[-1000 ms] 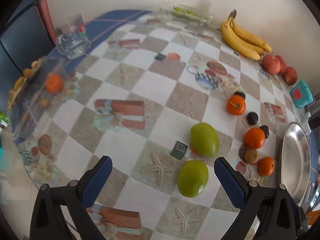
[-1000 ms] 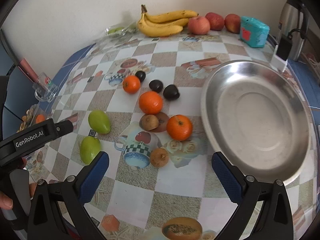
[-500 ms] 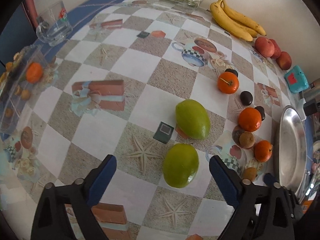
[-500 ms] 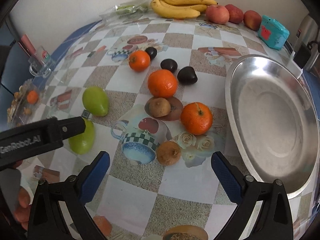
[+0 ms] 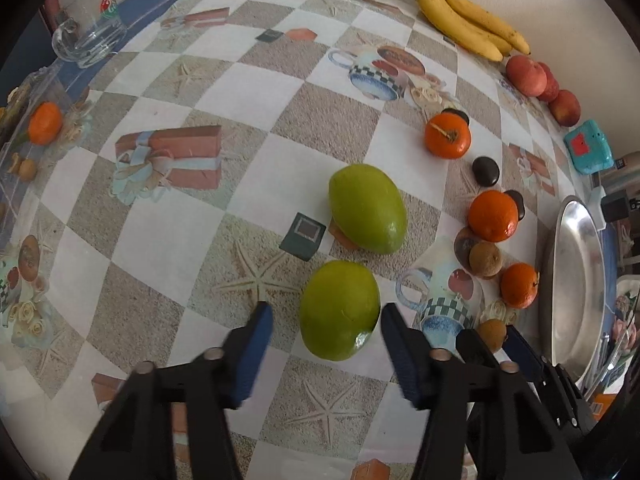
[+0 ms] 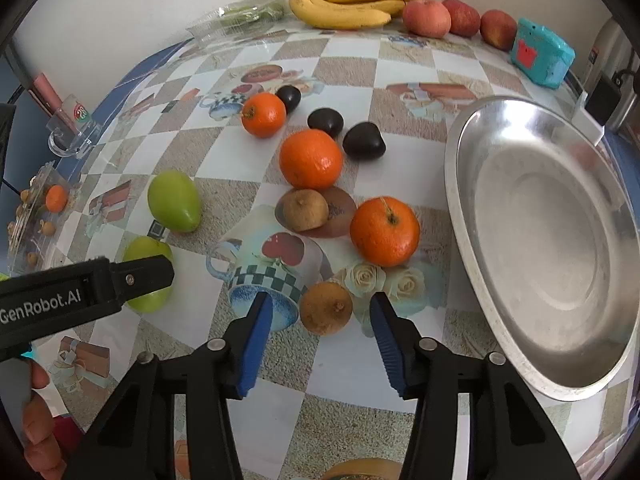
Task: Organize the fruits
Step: 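Reach the right gripper to the brown kiwi while the left gripper approaches the green pear, then close the right gripper on the kiwi while the left gripper grasps the green pear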
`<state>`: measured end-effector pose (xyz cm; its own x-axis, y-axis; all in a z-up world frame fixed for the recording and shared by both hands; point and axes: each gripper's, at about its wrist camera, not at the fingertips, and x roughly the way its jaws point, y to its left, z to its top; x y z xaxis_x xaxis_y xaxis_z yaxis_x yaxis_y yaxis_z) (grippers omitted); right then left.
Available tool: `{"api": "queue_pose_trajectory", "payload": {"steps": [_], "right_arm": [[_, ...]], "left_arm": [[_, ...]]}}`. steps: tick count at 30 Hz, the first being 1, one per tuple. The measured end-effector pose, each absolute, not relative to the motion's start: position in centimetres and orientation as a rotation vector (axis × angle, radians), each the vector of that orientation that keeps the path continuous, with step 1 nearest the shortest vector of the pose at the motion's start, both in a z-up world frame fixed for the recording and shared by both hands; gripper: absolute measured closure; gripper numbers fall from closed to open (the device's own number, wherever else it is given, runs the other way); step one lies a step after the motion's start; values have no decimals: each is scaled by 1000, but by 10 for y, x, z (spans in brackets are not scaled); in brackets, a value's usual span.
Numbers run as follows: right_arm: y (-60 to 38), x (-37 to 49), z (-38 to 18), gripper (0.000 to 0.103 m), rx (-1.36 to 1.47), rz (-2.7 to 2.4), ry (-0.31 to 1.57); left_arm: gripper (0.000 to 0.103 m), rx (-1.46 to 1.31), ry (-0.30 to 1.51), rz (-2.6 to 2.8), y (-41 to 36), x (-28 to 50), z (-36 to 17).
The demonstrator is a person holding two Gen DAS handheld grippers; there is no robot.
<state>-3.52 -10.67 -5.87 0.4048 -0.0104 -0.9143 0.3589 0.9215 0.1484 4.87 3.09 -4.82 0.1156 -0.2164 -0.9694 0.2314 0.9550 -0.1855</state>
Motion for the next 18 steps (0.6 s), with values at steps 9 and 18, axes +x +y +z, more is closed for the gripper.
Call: {"api": "queue_pose_trajectory", "payload": {"steps": [9, 18], "right_arm": [[-106, -35, -59, 70, 356, -222, 1128], [-111, -39, -58, 76, 392, -213, 1116]], "left_arm": [[61, -14, 1442, -338, 28, 47, -52], [61, -15, 1415, -336, 32, 47, -44]]}}
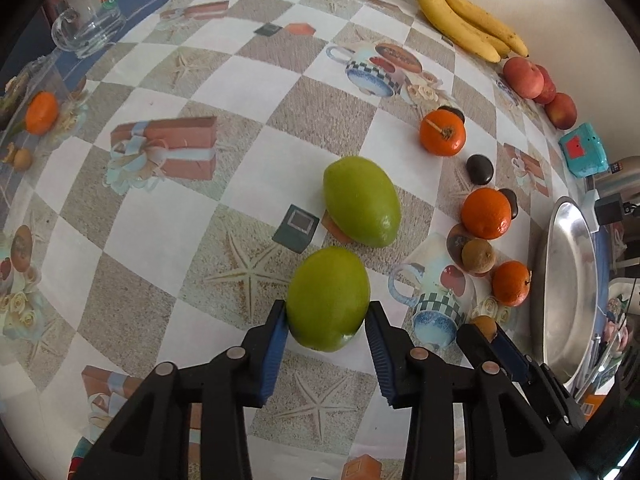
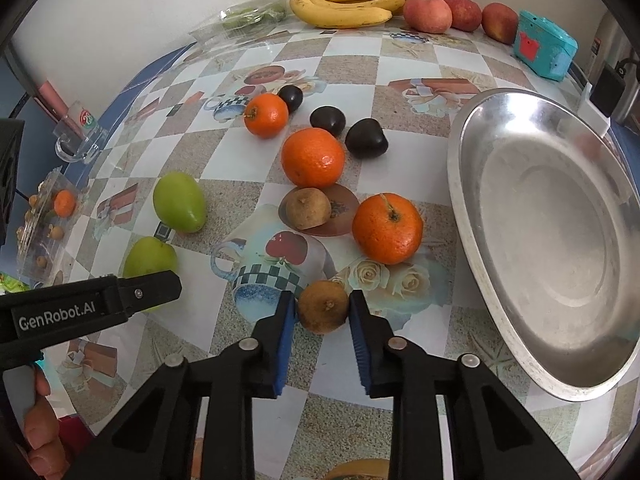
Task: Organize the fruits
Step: 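Close the right gripper on the kiwi while the left gripper grasps the green pear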
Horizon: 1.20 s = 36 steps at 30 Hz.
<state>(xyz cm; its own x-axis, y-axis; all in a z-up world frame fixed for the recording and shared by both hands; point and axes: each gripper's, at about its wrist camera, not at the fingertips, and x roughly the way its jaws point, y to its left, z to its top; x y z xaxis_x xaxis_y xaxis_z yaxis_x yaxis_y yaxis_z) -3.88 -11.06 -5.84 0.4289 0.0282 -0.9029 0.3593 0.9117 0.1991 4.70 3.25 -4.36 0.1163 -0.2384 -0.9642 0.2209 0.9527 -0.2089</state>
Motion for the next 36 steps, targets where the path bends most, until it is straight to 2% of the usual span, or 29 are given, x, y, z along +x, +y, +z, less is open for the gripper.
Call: {"api": "queue_pose_trajectory", "payload": {"steps": [8, 18, 20, 22, 26, 29, 30, 31, 32, 36], "right_arm": [[-113, -41, -58, 77, 416, -206, 1111], [-120, -47, -52, 77, 449, -218, 1085], [-121, -48, -51, 77, 459, -217, 1080], [-123, -50, -49, 77, 465, -217, 1069], [-126, -51, -45, 77, 489, -214, 1049], [-126, -51, -45, 77, 489, -216, 1049], [-126, -51, -44, 77, 490, -216, 1049], [-126, -51, -44, 77, 492, -216, 1049], [-126, -50, -44, 77, 492, -214, 1050], [-125, -50, -47, 76, 489, -211, 1062]], "left_arm": [[63, -41, 1376, -327, 38, 50, -34], [70, -47, 1331, -340, 38, 49, -21], [75, -61, 1324, -352, 40, 48, -19], [95, -76, 1313, -365, 41, 48, -16], [95, -91, 1335, -374, 41, 49, -20], [87, -92, 1336, -362, 41, 49, -21], [71, -79, 1335, -354, 40, 49, -21], [49, -56, 1337, -341, 38, 49, -23], [42, -41, 1342, -337, 37, 48, -25], [42, -63, 1388, -411, 27, 45, -36]]}}
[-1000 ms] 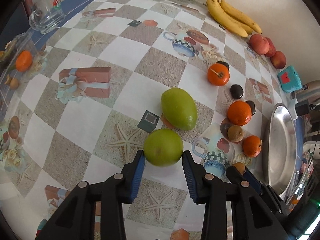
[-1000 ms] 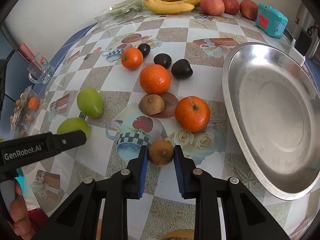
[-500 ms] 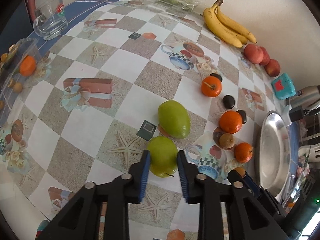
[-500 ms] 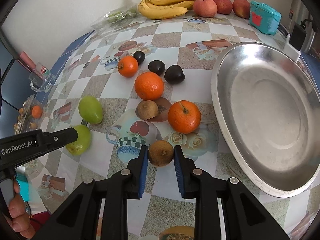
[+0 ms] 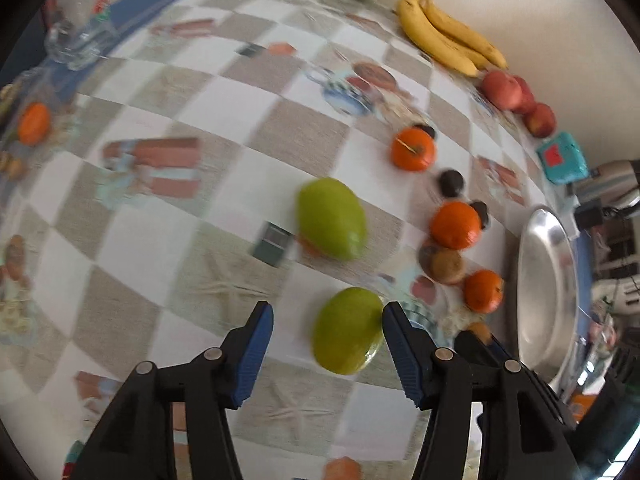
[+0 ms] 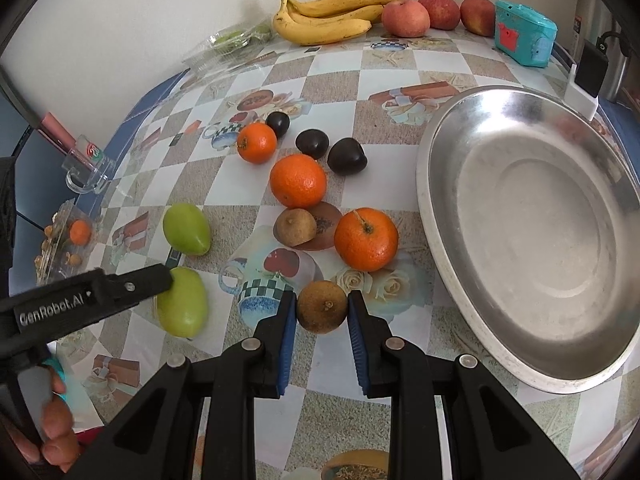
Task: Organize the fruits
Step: 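Close the right gripper on the kiwi while the left gripper grasps the green pear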
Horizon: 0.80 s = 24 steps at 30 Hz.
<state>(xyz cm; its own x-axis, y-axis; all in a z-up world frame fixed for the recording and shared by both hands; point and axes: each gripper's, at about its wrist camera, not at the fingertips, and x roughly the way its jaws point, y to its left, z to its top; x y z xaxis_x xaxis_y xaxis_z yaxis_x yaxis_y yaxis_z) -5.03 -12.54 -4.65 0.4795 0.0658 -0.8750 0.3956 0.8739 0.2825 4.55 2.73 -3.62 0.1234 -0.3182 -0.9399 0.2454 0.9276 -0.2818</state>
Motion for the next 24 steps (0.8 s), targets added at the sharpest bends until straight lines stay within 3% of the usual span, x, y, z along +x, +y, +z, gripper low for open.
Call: {"api": "queue_pose_trajectory", "payload": {"steps": [3, 6, 24], "right_arm": [[-127, -51, -47, 76, 496, -216, 1062], [-128, -52, -48, 76, 506, -223, 1065], [-129, -55, -45, 76, 518, -207, 1053]], "left_arm": [[45, -67, 1411, -447, 20, 43, -42], [58, -78, 1425, -489, 12, 41, -44], [59, -145, 1393, -494, 24, 40, -28]]}}
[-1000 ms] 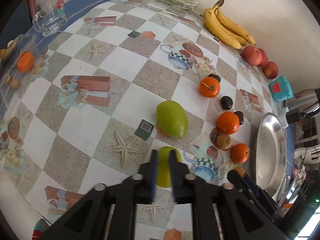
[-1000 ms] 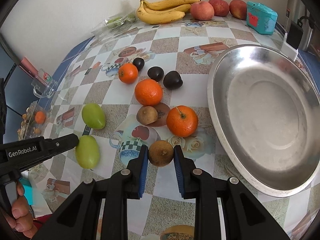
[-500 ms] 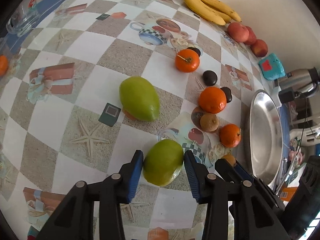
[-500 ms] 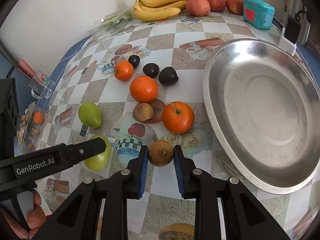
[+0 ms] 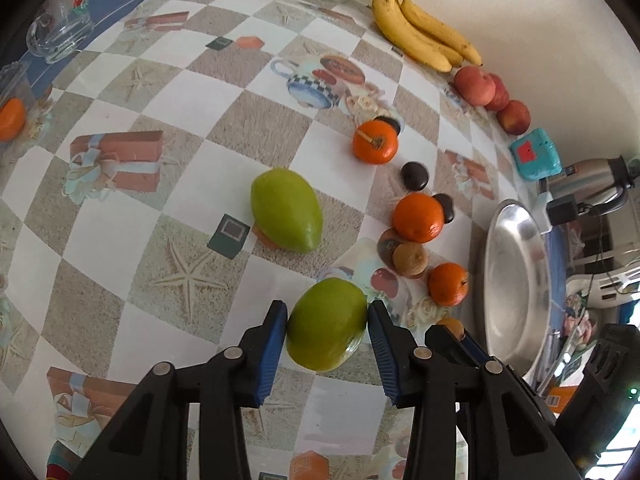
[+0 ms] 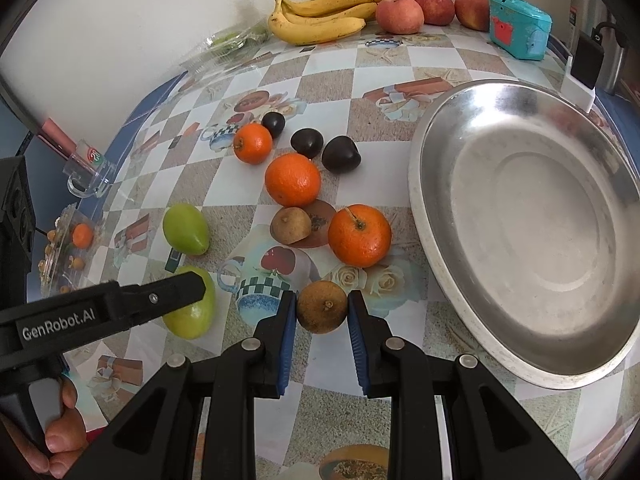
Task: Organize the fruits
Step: 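Close the right gripper on the kiwi while the left gripper grasps the green pear, then carry both fruits over the steel bowl and open both grippers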
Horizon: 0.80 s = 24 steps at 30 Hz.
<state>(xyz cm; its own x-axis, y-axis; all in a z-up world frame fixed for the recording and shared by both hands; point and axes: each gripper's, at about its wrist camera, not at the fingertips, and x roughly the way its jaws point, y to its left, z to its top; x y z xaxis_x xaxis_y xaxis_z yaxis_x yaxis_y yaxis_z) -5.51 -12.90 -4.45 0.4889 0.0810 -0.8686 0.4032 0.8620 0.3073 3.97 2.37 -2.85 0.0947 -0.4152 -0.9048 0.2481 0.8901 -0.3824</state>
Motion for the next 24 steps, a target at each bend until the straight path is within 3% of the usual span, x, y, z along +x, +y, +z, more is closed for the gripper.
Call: {"api": "queue_pose_trajectory", "payload": {"steps": [9, 16, 24], "right_arm": [[-143, -64, -16, 76, 513, -222, 940], [-174, -67, -1, 76, 410, -389, 908], [-245, -86, -20, 76, 501, -607, 942]], "left_arm": [[59, -140, 1310, -535, -5, 47, 3], [59, -81, 1274, -640, -81, 51, 13], [59, 2, 1289, -769, -166, 38, 2]]}}
